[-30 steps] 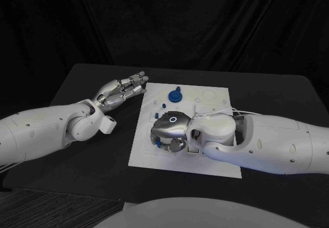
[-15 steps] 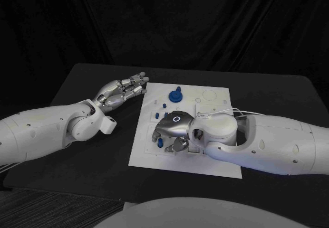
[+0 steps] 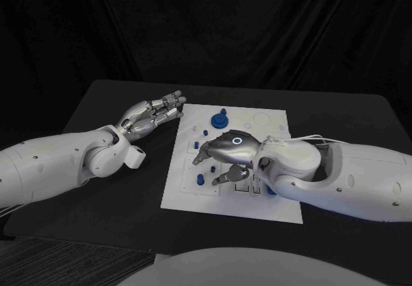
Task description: Assemble the parts on the task board
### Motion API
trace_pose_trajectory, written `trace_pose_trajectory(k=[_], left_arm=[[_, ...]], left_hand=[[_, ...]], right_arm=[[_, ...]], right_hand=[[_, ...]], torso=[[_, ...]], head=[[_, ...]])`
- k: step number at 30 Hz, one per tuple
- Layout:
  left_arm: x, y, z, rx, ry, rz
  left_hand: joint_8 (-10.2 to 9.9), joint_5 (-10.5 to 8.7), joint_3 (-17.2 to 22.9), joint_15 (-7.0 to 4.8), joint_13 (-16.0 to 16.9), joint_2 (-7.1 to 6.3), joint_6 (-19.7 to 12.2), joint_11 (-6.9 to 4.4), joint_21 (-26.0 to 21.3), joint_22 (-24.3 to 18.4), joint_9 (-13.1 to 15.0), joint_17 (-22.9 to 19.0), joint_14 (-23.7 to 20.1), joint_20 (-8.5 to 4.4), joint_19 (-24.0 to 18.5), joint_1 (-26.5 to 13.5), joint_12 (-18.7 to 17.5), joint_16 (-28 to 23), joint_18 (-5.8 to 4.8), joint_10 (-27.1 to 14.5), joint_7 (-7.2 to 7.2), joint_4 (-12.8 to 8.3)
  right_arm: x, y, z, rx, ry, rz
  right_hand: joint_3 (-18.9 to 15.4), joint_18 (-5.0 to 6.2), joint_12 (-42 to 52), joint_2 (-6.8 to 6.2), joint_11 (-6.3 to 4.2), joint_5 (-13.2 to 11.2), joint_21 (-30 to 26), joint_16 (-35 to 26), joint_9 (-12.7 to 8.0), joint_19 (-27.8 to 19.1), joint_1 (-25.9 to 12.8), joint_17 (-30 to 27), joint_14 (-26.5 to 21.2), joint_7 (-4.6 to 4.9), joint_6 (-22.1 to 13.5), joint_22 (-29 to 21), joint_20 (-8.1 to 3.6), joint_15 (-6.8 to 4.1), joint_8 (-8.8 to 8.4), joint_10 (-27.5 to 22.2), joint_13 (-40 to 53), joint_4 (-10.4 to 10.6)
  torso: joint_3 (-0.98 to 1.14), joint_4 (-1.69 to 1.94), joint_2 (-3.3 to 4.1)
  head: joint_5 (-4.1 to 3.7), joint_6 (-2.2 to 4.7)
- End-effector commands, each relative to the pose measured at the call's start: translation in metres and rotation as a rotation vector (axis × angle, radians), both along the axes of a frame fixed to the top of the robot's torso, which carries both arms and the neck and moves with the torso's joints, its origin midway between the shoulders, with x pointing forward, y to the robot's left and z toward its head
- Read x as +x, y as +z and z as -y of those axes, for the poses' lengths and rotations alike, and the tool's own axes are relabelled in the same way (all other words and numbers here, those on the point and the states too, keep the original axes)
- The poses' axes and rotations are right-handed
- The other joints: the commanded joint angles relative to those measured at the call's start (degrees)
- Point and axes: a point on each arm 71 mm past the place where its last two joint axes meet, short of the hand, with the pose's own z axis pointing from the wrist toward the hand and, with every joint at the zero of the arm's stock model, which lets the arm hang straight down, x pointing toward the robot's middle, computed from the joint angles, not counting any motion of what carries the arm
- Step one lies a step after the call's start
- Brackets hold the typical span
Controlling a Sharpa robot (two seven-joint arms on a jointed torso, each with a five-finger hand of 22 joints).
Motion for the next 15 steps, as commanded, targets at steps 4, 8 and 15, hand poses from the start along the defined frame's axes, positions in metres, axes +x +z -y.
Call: trace_pose_trajectory(k=[4,8,15], left_arm=[[-0.003,0.009,0.000,-0.093,-0.018,0.100],[-0.003,0.009,-0.002,-0.090,-0.013,0.101],[-0.002,0.009,-0.002,-0.089,-0.010,0.101]], left_hand=[[-0.14,0.95,0.47,0.67,-0.20,0.00,1.06,0.61,-0.12,-0.47,-0.05,0.49,-0.08,-0.05,0.52,0.62,1.29,0.58,1.46,-0.14,-0.08,-1.44],[-0.14,1.06,0.53,0.66,-0.20,-0.01,1.07,0.62,-0.10,-0.40,-0.05,0.49,-0.08,-0.05,0.56,0.71,1.31,0.59,1.45,-0.14,-0.06,-1.53],[-0.14,1.06,0.53,0.66,-0.20,-0.01,1.07,0.62,-0.10,-0.40,-0.05,0.49,-0.08,-0.05,0.56,0.71,1.31,0.59,1.45,-0.14,-0.06,-1.53]], right_arm=[[0.008,0.043,0.026,0.277,-0.005,0.089],[0.022,0.072,0.060,0.421,-0.099,0.061],[0.042,0.082,0.107,0.453,-0.318,-0.013]], right_hand=[[-0.58,0.74,1.65,-0.18,0.01,1.04,-1.11,-0.21,-0.74,0.27,-0.37,-0.07,-0.14,0.16,0.63,5.45,-0.14,-0.19,-0.04,-2.45,-0.50,-0.01],[1.35,0.28,7.14,2.83,0.38,1.01,1.25,0.70,-0.51,2.08,-2.52,1.00,0.93,3.10,4.07,6.13,-0.05,-0.04,1.55,4.22,0.20,-0.19],[2.46,1.43,23.96,6.04,-2.78,4.49,-5.91,-3.36,0.70,-1.06,-3.43,-5.15,-2.38,6.19,11.08,4.37,-0.51,-1.37,4.48,20.58,8.20,-0.94]], torso=[[-0.01,-0.04,-0.05],[-0.01,0.01,-0.08],[-0.06,0.03,-0.11]], head=[[0.02,-0.01],[-0.24,-0.01],[-0.55,-0.01]])
